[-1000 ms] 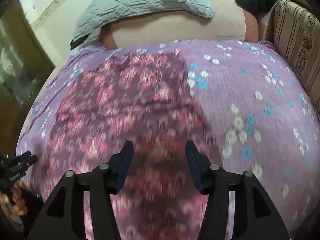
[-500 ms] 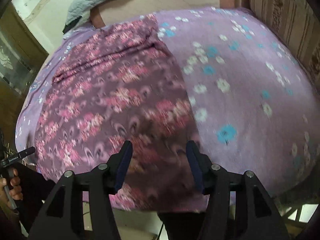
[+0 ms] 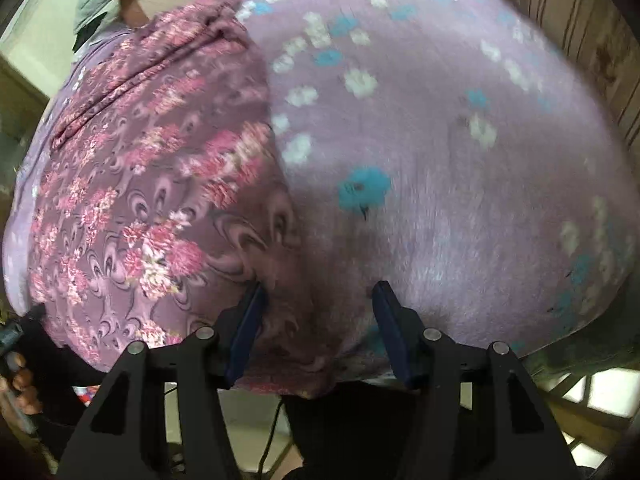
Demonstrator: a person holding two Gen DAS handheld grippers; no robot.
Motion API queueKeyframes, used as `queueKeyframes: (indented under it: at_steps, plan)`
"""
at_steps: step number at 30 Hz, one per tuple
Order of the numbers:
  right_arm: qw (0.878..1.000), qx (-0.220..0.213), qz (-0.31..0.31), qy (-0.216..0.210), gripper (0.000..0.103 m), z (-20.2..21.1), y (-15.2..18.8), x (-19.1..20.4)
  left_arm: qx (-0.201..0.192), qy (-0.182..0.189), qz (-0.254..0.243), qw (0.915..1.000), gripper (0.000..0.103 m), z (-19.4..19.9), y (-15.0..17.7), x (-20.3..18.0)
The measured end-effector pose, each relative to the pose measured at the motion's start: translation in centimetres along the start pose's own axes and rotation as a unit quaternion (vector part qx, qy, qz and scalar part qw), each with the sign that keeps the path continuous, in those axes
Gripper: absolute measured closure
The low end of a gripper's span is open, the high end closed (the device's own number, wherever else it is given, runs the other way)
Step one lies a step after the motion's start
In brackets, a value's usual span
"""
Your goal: Fold small clothes
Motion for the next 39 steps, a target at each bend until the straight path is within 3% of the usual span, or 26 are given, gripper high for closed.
queueKeyframes:
  at_steps: [4, 5, 6, 7, 8, 9, 10, 17, 24, 30, 39]
  plan:
    - [1.000, 0.010, 0.028, 0.007, 0.051, -0.4, 0.2, 0.9, 0.005, -0.005, -0.017, 0.9998, 0.042, 0.0, 0.5, -0.1]
    - [0.999, 0.011, 0.034, 0.006, 0.060, -0.4, 0.2, 1.1, 0.004, -0.007, -0.021, 0.9997, 0.045, 0.1, 0.6, -0.1]
    - [0.999, 0.012, 0.041, -0.003, 0.081, -0.3, 0.2, 1.4, 0.004, -0.009, -0.024, 0.9997, 0.052, 0.1, 0.7, -0.1]
    - [0.999, 0.013, 0.043, -0.017, 0.093, -0.2, 0.3, 1.8, 0.005, -0.008, -0.028, 0.9996, 0.064, 0.2, 0.7, -0.1]
    - [0.999, 0.016, 0.042, -0.029, 0.099, -0.1, 0.5, 2.0, 0.005, -0.002, -0.032, 0.9995, 0.072, 0.4, 0.8, -0.3]
    - [0.999, 0.011, 0.044, -0.030, 0.099, 0.1, 0.6, 2.1, 0.004, 0.004, -0.037, 0.9993, 0.087, 0.6, 0.8, -0.4]
    - [0.999, 0.010, 0.044, -0.030, 0.099, 0.4, 0.7, 2.2, 0.003, 0.017, -0.039, 0.9991, 0.095, 0.9, 0.9, -0.5]
    - [0.995, -0.050, 0.044, -0.072, 0.099, 4.5, -0.1, 3.7, -0.033, 0.042, -0.056, 0.9970, 0.097, 4.0, 0.2, -1.9]
    - [0.986, -0.117, 0.037, -0.111, 0.099, 9.0, -3.1, 5.9, -0.077, 0.066, -0.051, 0.9936, 0.097, 7.7, -2.7, -2.8]
    - [0.975, -0.185, 0.022, -0.120, 0.099, 12.2, -7.7, 6.9, -0.131, 0.079, -0.045, 0.9872, 0.097, 11.3, -8.2, -3.8]
    - [0.964, -0.241, 0.009, -0.114, 0.099, 13.0, -17.4, 8.9, -0.191, 0.065, -0.031, 0.9789, 0.097, 13.4, -20.2, -3.2]
Point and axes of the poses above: each gripper's, at about its wrist camera, not at the fingertips, and z roughly against the way its jaws point, x to its left, y to its underside, the point moved 10 cm from there along -z, roughly the way its jaws point, and after that the axes turned 3 degrees about y, right-handed, at the moved point
